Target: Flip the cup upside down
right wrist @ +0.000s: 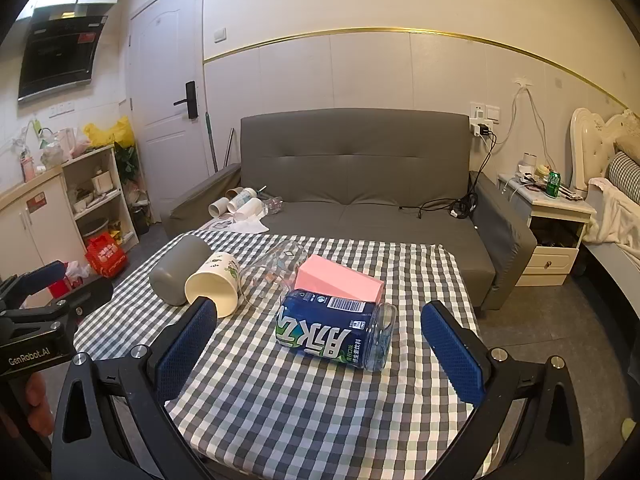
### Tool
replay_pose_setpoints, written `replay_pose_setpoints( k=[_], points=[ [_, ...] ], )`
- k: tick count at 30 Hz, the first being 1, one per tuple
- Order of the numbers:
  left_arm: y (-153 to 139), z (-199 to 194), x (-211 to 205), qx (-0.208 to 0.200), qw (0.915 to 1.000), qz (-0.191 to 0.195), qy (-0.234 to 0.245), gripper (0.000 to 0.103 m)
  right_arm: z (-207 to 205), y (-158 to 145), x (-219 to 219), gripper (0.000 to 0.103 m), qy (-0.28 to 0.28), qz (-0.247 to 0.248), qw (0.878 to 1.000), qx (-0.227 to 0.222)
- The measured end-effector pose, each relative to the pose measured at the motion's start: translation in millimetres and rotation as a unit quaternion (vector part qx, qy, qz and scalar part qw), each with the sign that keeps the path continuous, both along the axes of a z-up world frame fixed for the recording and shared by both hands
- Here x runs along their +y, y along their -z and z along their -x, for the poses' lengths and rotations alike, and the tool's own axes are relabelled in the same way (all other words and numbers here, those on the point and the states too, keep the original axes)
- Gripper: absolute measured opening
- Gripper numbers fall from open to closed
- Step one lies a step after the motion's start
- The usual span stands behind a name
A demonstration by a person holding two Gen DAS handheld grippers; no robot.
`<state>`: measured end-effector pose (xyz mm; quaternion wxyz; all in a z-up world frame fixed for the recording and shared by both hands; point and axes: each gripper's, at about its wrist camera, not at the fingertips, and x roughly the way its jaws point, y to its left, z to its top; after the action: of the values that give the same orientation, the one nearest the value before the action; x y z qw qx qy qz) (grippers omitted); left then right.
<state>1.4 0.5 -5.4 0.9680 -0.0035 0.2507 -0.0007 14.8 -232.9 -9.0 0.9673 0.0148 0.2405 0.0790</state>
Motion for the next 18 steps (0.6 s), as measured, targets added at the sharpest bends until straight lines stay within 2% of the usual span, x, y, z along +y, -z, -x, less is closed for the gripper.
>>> replay_pose_setpoints(
  k=[18],
  points=[
    [3.1, -0.4, 1.4, 0.003, 1.0, 0.003, 0.0, 0.103, -0.9, 4.2, 5.0, 0.103, -0.007, 0.008, 1.0, 0.001]
  ],
)
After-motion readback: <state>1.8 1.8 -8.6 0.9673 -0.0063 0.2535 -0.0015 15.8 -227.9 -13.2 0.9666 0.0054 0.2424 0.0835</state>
